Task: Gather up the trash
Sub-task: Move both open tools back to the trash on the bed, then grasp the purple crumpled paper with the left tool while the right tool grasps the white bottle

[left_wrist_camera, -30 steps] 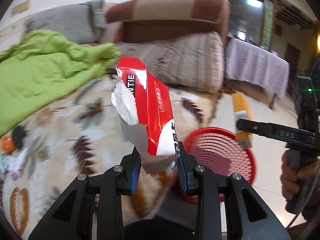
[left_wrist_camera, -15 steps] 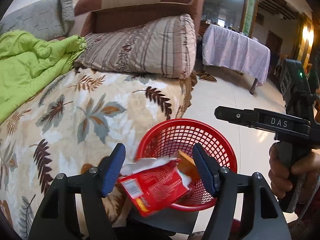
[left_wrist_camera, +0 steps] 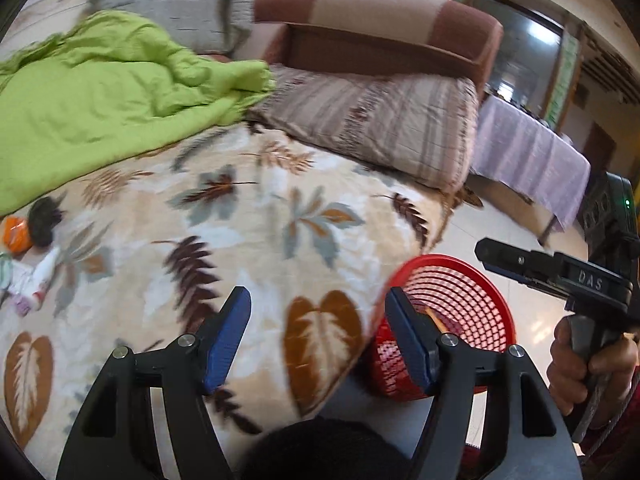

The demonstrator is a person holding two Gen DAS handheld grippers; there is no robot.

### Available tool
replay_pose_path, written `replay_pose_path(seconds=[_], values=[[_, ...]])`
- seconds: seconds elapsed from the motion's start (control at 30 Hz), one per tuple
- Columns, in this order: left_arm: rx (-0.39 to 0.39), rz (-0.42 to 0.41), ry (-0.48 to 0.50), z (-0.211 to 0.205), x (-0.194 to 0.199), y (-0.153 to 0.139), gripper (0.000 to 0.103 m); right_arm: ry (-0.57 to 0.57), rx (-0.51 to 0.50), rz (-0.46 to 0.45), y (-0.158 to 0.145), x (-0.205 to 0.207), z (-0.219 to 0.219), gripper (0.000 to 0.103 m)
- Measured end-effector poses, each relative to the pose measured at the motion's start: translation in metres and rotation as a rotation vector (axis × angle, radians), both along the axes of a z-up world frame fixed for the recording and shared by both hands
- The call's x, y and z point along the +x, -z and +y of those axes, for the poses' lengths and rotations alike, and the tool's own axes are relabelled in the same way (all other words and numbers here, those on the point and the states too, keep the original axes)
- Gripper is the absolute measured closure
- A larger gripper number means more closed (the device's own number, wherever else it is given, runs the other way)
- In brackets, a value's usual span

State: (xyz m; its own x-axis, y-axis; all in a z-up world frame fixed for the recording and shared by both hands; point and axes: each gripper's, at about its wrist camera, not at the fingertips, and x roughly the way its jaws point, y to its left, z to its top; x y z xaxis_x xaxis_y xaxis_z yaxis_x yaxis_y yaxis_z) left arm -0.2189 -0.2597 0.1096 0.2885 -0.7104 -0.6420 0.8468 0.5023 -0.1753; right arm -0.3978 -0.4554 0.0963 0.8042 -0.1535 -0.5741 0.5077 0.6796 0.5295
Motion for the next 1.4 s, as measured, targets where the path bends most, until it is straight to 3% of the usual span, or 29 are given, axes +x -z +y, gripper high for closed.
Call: replay_pose_path(seconds=[0.23,0.43,0.8,0.9,0.97,1.2,1.4], values=[[0.001,-0.023,-0.123,0.062,0.027,0.003,0.034,-0.135,-0.018,-0.010,-0.006,0.052,0.045,0.035],[0.029,-0.013,-0.285,0.130,0.056,0.015,0.034,-0.256,-0.004,0.008,-0.001,0.100,0.083,0.035],[0.034,-0.012,-0.716,0.267,0.127,0.058,0.034,-0.487,0.017,0.059,0.006,0.195,0.160,0.035],[0.013,0.039,-0.783,0.287,0.142,0.067,0.034,-0.538,0.012,0.091,0.009,0.229,0.181,0.035],[-0.020,0.059,-0.803,0.295,0.146,0.068,0.034,-0.568,0.019,0.124,0.014,0.252,0.192,0.035],[-0.028,0.056,-0.794,0.295,0.148,0.068,0.034,-0.603,0.103,0.185,0.024,0.343,0.218,0.041],[-0.027,0.073,-0.775,0.293,0.156,0.072,0.036,-0.537,0.123,0.257,0.043,0.422,0.229,0.049]])
